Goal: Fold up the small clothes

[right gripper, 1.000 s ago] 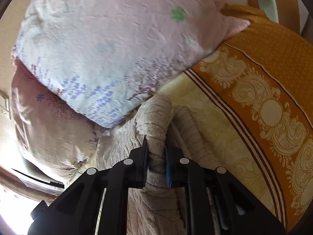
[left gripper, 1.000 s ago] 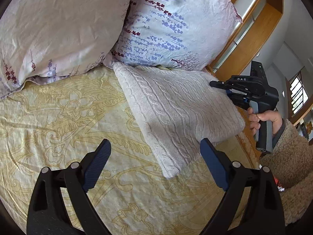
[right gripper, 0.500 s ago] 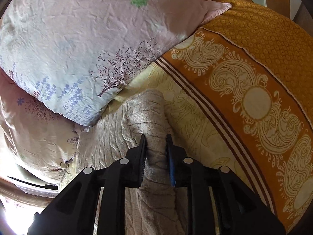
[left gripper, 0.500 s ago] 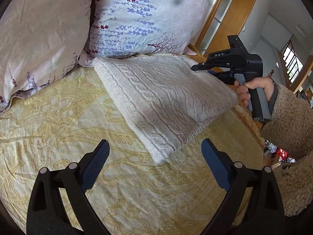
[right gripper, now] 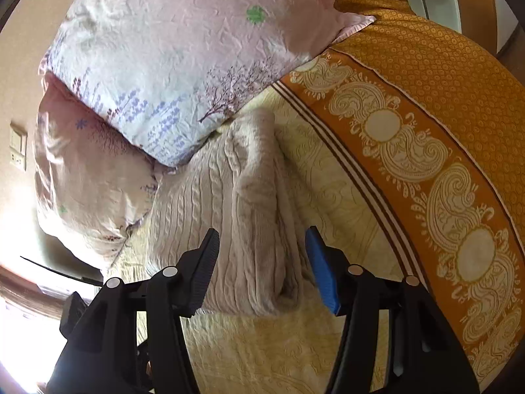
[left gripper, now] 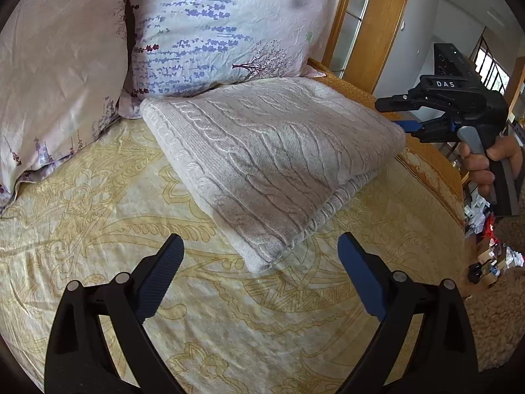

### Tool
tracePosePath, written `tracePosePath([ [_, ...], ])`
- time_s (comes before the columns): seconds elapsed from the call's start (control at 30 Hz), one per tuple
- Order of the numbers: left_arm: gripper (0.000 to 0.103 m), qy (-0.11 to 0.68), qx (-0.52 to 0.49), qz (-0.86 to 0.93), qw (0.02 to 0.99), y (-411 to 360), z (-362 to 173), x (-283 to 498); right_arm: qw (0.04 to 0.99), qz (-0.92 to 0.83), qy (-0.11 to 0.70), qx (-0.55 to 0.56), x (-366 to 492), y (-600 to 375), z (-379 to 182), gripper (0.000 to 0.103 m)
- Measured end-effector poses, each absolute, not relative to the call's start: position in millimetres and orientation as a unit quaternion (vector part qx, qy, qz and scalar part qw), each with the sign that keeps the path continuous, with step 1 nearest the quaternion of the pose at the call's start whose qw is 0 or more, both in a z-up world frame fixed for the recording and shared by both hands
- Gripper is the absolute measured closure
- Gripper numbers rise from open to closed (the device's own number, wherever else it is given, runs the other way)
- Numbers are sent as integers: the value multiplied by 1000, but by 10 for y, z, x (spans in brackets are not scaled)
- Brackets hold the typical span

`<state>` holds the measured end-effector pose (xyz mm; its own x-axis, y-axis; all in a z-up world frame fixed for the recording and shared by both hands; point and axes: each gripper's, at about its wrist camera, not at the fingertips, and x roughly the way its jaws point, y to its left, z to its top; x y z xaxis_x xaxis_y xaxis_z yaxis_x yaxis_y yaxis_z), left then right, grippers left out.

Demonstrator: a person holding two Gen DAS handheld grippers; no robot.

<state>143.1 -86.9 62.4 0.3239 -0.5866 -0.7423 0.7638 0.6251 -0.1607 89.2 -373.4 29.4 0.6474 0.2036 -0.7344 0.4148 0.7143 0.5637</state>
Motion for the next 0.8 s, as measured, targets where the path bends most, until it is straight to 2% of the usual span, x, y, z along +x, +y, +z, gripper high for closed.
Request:
tracePosePath([
  [0.1,10,384,135,-420,811,-926,615,1368,827,-61,418,372,857,-3678,245,48],
  [0.13,14,378,146,-416,814,-944,606,1352,826,-60,418,373,855,-3670,234,54],
  [0.27,33,360,186,-399,823,-983,544,1337,829,-62,418,366,860,-3655,241,62],
  [0.33,39,353,200,-392,826,-978,521,1328,828,-63,417,368,854,-3670,238,63],
  [0.5,45,320,238,-379,835,-1005,505,1217,828,-67,418,368,861,-3660,225,64],
  [0.57,56,306,260,-379,834,-1040,494,1159,827,-73,424,361,887,-3642,199,64],
  [0.6,60,303,265,-382,832,-1053,486,1143,828,-76,428,354,903,-3627,185,73],
  [0.63,68,308,264,-384,830,-1062,479,1145,830,-78,432,345,924,-3610,182,87],
  [0.67,76,312,260,-386,828,-1067,479,1156,833,-79,429,341,930,-3600,198,88],
  [0.8,86,319,226,-398,830,-1004,616,1217,858,-76,370,348,892,-3651,491,92],
])
